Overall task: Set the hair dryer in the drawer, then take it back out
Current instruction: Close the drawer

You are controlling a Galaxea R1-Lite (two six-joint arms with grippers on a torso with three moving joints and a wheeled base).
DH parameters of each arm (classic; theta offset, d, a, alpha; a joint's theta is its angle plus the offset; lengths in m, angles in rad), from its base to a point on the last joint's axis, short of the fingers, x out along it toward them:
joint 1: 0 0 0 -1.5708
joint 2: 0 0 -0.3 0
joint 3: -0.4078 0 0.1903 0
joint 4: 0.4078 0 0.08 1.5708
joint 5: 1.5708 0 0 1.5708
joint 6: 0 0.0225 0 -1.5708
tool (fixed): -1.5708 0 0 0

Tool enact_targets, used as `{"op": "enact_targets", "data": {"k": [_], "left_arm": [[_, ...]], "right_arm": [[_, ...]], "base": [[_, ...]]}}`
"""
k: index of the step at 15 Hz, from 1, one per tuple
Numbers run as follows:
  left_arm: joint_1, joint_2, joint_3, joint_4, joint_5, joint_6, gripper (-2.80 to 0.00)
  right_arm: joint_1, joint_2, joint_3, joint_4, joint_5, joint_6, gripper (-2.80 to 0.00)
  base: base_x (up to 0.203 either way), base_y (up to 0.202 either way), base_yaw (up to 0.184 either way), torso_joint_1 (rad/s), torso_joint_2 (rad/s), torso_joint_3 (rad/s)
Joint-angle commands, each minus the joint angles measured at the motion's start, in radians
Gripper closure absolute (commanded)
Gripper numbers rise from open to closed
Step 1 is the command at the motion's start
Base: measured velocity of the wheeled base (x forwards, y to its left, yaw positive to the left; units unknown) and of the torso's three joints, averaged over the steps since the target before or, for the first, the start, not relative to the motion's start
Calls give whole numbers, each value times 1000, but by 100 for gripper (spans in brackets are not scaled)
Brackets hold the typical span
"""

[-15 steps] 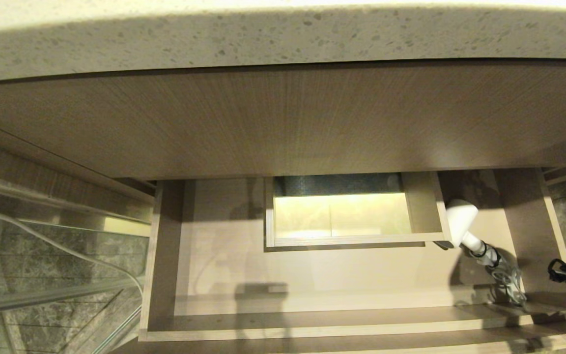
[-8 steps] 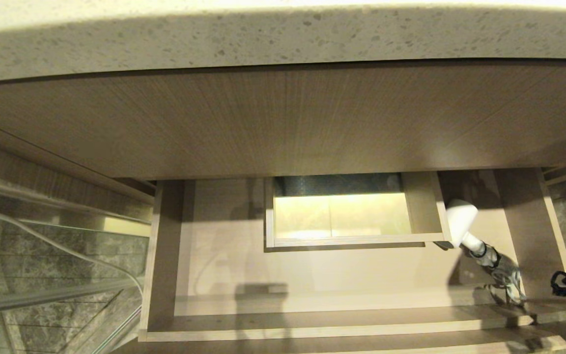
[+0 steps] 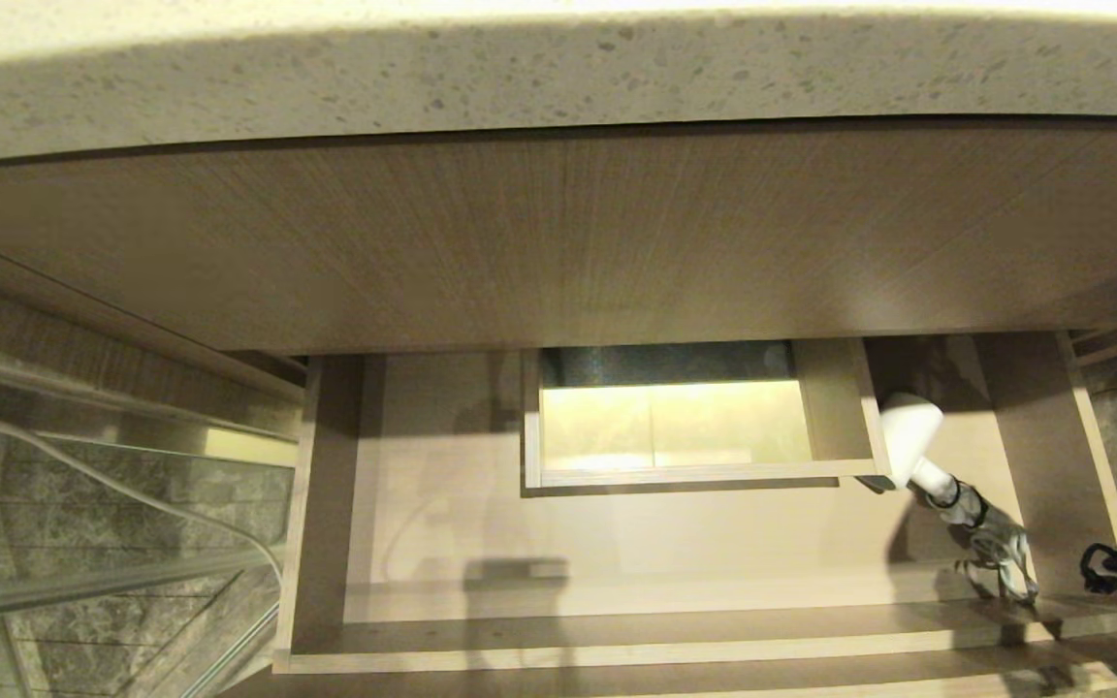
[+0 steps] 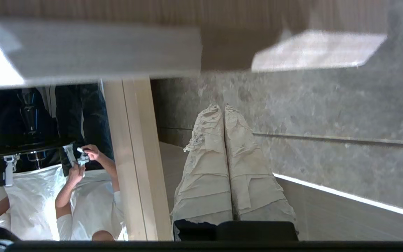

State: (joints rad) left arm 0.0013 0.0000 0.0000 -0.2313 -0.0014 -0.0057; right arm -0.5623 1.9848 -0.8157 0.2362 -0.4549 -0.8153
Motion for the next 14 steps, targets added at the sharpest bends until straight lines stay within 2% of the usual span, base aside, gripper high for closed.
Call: {"op": "enact_targets", "data": {"k": [1,7,10,14], "left_arm": [[0,0,40,-2,0,0,0],[0,0,40,-2,0,0,0],[0,0,40,-2,0,0,0],[0,0,40,-2,0,0,0]], "right_arm": [[2,40,-1,-4,-1,-3,0],[25,68,-3,-102,13,17,0],[30,57,-5,-103,30,71,0],[30,45,-3,-149,56,88,0]], "base": [[0,0,0,0,0,0],[0,0,0,0,0,0],[0,0,0,0,0,0],[0,0,0,0,0,0]]}}
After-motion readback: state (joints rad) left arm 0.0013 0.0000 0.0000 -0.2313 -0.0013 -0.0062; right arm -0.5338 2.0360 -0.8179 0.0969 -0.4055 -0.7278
